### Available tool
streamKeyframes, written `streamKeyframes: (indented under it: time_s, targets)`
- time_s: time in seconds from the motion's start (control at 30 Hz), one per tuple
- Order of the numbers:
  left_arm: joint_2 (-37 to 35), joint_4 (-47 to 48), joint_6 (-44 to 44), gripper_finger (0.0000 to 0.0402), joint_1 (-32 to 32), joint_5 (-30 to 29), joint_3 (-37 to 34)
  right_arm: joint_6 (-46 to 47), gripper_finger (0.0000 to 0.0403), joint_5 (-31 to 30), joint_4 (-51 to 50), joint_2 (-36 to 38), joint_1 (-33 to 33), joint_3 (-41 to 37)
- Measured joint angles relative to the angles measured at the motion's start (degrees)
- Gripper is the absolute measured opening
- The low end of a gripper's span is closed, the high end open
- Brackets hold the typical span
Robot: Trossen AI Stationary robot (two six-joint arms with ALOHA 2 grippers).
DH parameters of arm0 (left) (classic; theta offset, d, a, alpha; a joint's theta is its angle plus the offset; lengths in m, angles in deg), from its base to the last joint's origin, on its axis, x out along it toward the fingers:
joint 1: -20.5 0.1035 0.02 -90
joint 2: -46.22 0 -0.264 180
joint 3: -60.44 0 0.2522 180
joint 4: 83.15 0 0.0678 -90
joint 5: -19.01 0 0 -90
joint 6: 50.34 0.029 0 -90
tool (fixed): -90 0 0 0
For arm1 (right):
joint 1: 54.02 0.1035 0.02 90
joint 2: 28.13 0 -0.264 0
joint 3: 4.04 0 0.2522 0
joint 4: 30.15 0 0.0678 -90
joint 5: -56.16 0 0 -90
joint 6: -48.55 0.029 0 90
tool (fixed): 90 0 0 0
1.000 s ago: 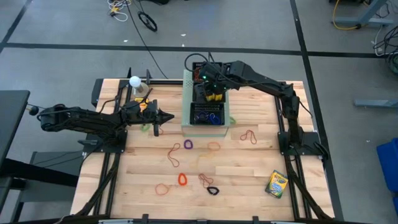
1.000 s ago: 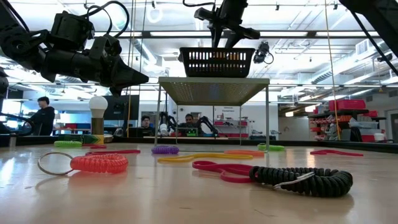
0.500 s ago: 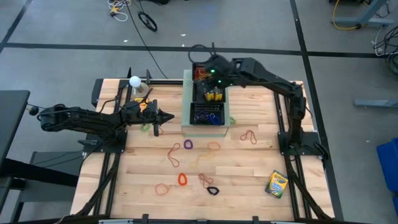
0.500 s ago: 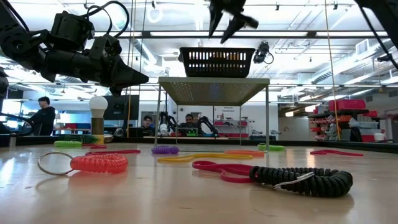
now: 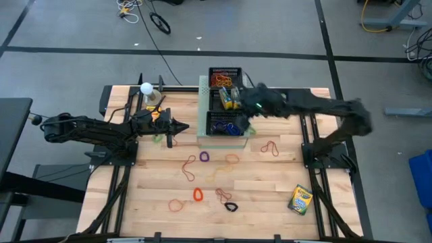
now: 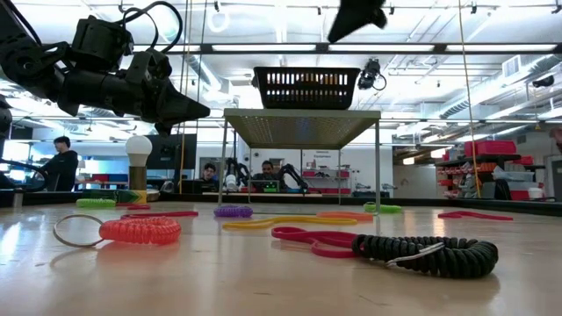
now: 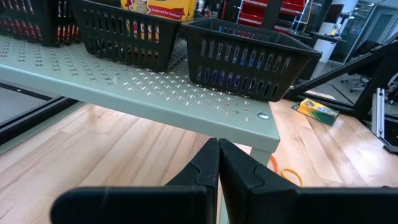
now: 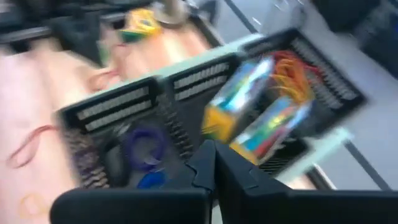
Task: Pick & Place Office Desk Supplies
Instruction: Put the red rubber band into the top black bin on the shelf
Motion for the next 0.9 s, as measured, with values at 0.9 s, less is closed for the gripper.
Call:
streamKeyframes:
  time_s: [0.9]
  targets:
    - [0.0,0.0,0.0,0.0014,0.0,0.0,0.0,-12.8,0.0012,9.6,55.2,32.7,4.1,-61.7]
